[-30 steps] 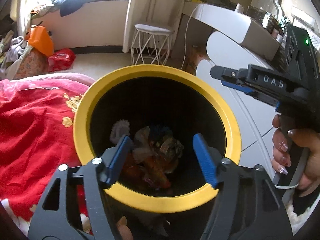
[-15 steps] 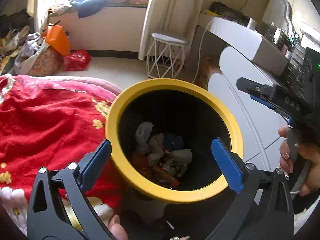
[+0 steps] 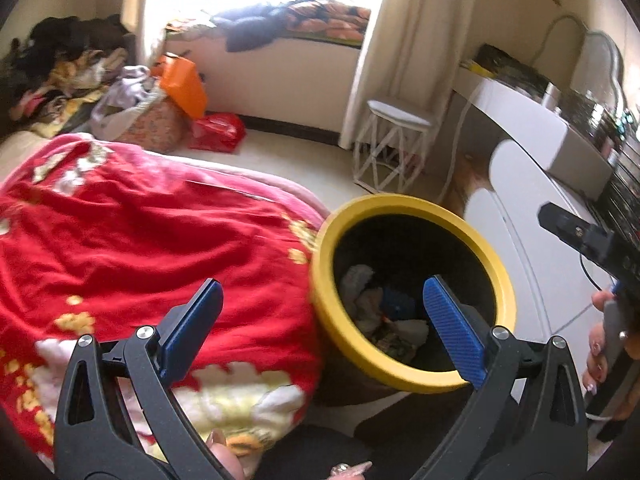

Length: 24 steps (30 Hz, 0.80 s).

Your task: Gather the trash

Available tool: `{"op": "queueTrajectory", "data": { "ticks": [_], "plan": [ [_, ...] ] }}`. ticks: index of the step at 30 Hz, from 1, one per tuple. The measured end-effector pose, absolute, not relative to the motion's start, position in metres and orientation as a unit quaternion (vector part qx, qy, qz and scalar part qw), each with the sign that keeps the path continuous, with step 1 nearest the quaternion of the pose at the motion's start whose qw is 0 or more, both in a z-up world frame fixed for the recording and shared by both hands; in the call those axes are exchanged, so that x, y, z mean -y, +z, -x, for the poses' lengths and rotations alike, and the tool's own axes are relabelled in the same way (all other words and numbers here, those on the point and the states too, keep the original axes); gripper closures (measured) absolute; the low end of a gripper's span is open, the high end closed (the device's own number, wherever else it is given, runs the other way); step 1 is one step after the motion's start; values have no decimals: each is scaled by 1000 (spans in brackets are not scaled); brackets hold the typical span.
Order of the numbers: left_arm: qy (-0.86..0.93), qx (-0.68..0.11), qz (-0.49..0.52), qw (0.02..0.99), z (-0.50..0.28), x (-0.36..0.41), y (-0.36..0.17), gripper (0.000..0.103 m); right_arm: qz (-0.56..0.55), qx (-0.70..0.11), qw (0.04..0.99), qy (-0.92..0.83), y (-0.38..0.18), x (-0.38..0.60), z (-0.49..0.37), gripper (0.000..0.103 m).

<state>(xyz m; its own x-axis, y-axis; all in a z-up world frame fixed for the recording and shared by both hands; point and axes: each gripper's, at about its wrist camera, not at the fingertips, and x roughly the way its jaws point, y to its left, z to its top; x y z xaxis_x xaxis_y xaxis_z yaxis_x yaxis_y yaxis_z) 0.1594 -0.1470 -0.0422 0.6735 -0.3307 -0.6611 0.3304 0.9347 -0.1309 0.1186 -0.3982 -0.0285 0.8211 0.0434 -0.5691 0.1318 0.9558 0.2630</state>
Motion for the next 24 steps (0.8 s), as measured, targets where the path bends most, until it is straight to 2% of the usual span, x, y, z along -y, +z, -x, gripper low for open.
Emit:
{"op": "queueTrajectory", "data": {
  "ticks": [14, 24],
  "plan": [
    [-98, -311, -3, 945, -111, 76, -20, 11, -97, -266, 958, 49, -13, 314, -89, 7],
    [-63, -277, 2, 959, -66, 33, -19, 11, -46, -180, 981, 63, -22, 266, -41, 6]
  ]
}}
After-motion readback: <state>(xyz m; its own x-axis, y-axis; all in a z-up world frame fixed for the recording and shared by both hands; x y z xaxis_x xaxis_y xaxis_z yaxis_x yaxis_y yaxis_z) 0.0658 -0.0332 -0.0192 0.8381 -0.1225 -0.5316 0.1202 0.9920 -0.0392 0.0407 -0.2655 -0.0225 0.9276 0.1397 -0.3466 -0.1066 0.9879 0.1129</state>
